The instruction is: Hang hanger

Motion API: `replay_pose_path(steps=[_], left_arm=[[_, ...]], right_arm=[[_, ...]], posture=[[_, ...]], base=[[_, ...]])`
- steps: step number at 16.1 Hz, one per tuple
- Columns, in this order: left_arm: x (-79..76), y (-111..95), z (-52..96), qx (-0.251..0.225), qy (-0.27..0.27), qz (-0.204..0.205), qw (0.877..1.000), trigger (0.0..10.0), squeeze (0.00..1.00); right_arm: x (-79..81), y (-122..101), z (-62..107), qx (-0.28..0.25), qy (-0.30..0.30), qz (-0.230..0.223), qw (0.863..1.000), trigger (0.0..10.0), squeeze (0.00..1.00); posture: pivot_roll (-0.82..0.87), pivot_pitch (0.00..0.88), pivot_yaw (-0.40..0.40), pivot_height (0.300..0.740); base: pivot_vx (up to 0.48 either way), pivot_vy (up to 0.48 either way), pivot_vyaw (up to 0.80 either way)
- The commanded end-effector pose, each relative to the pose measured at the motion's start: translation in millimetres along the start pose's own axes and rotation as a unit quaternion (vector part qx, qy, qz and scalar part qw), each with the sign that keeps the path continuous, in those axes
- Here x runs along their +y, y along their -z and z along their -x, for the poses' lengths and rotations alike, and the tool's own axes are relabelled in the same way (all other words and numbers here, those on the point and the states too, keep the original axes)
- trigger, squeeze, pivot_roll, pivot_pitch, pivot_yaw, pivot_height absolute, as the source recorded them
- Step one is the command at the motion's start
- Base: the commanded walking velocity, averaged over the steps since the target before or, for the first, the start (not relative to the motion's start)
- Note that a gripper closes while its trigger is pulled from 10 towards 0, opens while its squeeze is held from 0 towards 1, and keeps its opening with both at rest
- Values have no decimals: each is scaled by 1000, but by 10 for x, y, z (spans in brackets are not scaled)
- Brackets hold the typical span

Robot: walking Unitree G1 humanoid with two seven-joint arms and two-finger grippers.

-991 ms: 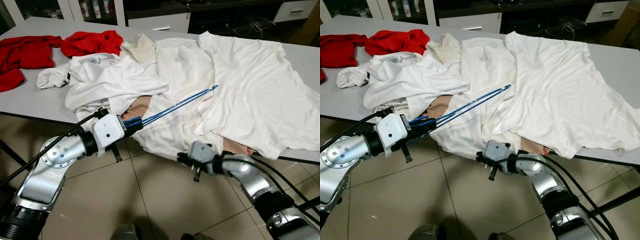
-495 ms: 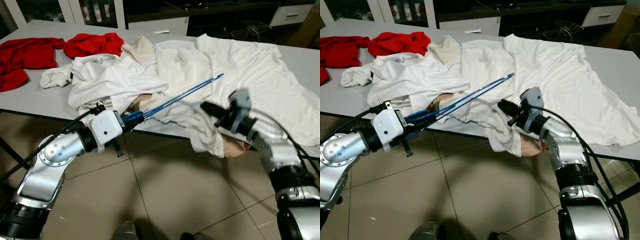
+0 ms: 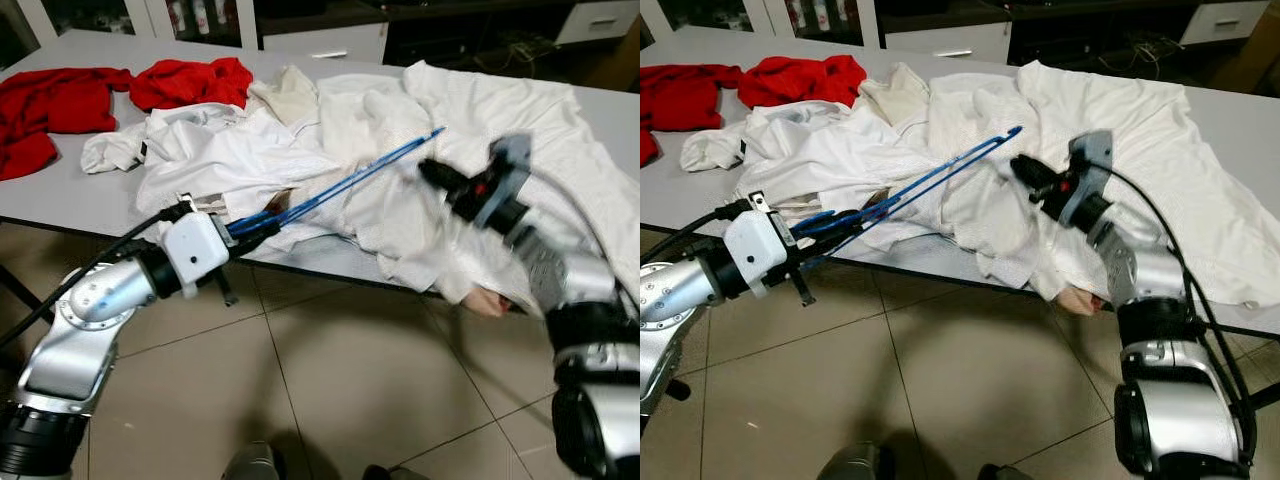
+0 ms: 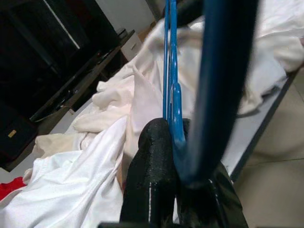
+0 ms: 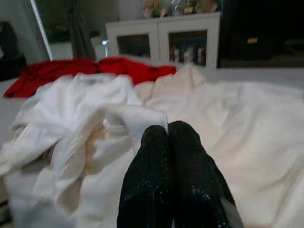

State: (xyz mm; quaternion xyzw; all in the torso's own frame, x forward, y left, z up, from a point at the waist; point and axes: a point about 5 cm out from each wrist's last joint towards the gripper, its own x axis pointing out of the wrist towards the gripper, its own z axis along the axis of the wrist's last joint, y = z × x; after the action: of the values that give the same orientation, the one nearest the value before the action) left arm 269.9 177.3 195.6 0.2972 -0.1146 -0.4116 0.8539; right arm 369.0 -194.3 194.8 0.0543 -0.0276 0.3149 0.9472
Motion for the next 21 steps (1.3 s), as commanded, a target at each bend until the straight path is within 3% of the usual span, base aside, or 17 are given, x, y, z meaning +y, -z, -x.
replay_pose_path(steps=[1, 4, 10, 15, 21], left_arm=[[39, -63, 15, -15, -1, -10, 1000, 10000, 0], [14, -81, 30, -22, 8, -6, 1000, 10000, 0], [-114, 20, 132, 26, 84, 16, 996, 10000, 0], [-11, 66, 123, 55, 86, -19, 995, 10000, 0], [209, 112, 129, 109, 110, -70, 986, 10000, 0]], right_arm=[[-51, -118, 1, -16, 12, 2, 1000, 0, 0], [-110, -205, -29, -24, 40, 9, 999, 0, 0], [-147, -517, -25, -72, 38, 46, 996, 0, 0], [140, -609, -63, -79, -67, 91, 990, 0, 0], [339, -527, -35, -28, -127, 188, 974, 0, 0]], posture=[[226, 43, -13, 740], [231, 40, -23, 740], [230, 41, -23, 740], [226, 39, -23, 740], [222, 36, -20, 740]], base=[[0, 0, 0], [0, 0, 0], [0, 0, 0], [0, 0, 0], [0, 0, 0]])
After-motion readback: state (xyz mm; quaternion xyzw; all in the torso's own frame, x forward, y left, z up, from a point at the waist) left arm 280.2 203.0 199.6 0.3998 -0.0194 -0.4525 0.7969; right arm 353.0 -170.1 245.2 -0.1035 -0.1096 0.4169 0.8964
